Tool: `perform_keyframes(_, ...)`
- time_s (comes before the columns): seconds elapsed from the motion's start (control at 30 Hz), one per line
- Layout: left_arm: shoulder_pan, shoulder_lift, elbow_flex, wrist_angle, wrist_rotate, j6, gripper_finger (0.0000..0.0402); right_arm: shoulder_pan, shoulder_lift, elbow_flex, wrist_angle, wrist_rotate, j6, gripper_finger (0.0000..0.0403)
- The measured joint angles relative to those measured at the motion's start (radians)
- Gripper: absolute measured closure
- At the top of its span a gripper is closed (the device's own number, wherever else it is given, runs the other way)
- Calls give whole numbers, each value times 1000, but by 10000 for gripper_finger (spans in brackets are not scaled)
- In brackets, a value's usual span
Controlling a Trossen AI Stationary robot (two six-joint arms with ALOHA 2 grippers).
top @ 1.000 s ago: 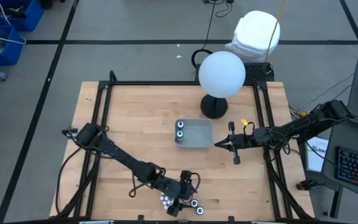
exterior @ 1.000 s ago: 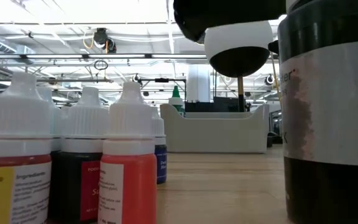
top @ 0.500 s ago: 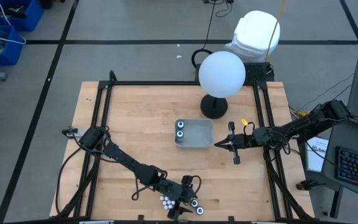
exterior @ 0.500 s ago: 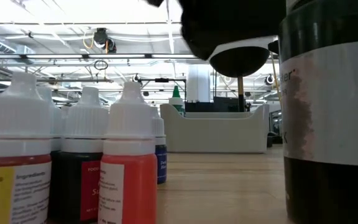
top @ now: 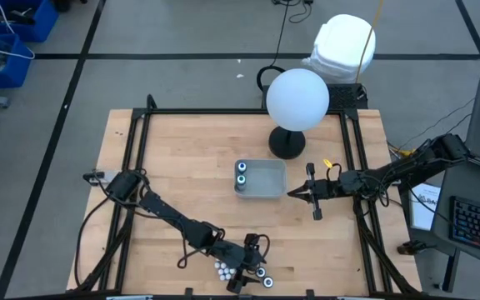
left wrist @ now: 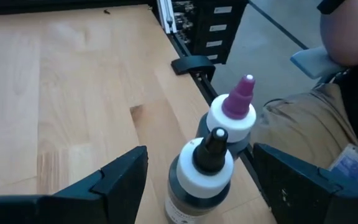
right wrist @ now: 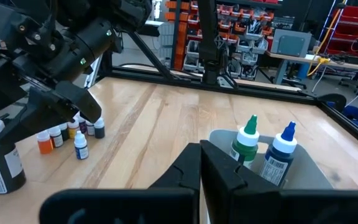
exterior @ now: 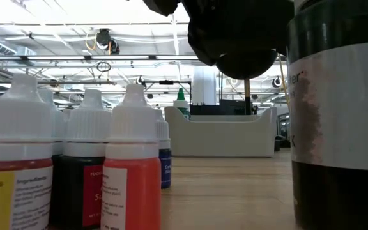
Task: Pick & Place food coloring
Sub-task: Put the black food coloring bottle into the gray bin
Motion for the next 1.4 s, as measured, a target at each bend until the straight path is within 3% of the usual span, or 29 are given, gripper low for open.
perform_keyframes(1.13,7,0,0,-14,0,79,108,0,0,0,-4,0,1,403)
perform_keyframes(1.4,6,0,0,4,1,65,168,0,0,0,-5,0,1,403)
